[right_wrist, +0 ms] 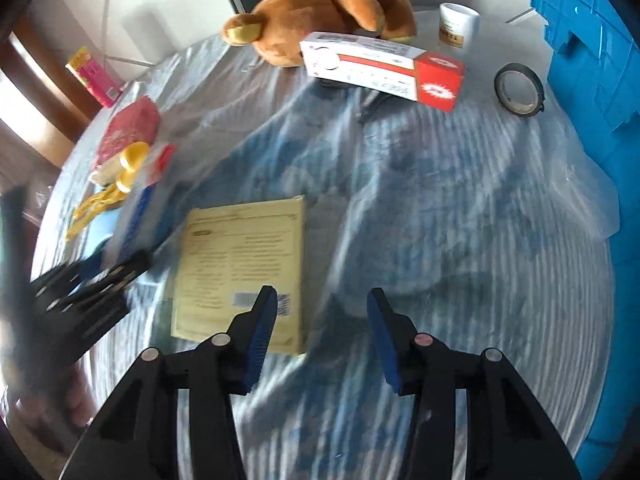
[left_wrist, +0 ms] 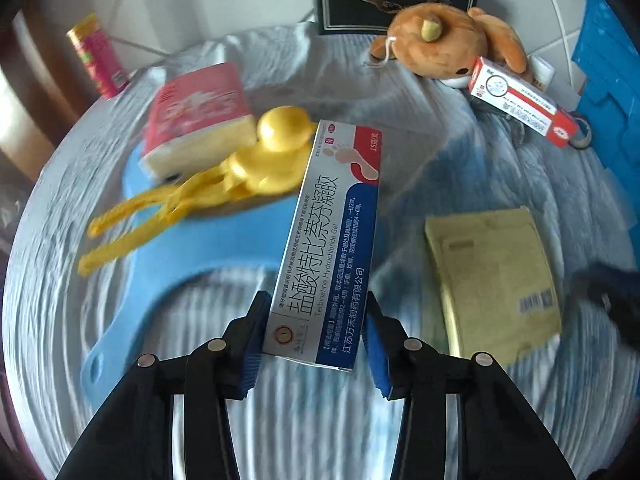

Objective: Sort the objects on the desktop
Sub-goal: 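Grasp the white-blue medicine box with the left gripper while the right gripper approaches the beige box, then grasp the beige box upright with the right gripper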

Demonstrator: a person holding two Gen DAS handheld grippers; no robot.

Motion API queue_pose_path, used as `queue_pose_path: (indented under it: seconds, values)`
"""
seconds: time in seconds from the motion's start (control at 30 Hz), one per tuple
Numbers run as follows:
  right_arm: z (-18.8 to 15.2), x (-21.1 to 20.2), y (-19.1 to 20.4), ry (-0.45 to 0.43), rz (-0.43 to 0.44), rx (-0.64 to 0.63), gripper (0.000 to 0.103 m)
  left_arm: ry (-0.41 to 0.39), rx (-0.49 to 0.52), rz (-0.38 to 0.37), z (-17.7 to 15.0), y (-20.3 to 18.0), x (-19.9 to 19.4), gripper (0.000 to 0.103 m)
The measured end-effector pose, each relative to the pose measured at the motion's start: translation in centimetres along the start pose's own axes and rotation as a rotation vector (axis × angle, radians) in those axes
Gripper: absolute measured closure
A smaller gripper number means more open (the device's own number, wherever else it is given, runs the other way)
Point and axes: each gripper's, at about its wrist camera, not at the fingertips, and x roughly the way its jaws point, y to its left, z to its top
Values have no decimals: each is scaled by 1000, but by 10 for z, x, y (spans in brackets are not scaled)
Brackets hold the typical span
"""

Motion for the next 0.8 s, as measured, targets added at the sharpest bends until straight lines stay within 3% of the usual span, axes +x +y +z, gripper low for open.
queue_pose_path:
  seconds: [0.13, 0.23, 0.4, 0.47, 0.57, 0.6, 0.67, 0.8]
  values:
    - [4, 15, -8, 25, -93, -40, 57, 9, -44, -45, -14, 2, -11, 62]
    - [3, 26, 1, 39, -130, -108, 57, 8, -41, -74, -11, -23, -9, 63]
    - [10, 30, 15, 21, -173, -165, 57, 50, -23, -27, -1, -53, 23, 63]
    - [10, 29, 15, 20, -164, -168, 57, 34, -39, -35, -3, -45, 26, 60]
    - [10, 29, 17, 23, -134, -178, 57, 19, -62, -13, 2, -38, 32, 45]
    - [11, 29, 17, 16, -126, -176, 57, 8, -76, -14, 2, -34, 32, 45]
    - [14, 33, 17, 13, -119, -175, 57, 1, -82, -15, 2, -34, 31, 60]
    - [13, 39, 31, 23, -82, -199, 56, 33, -47, -47, -12, -54, 21, 61]
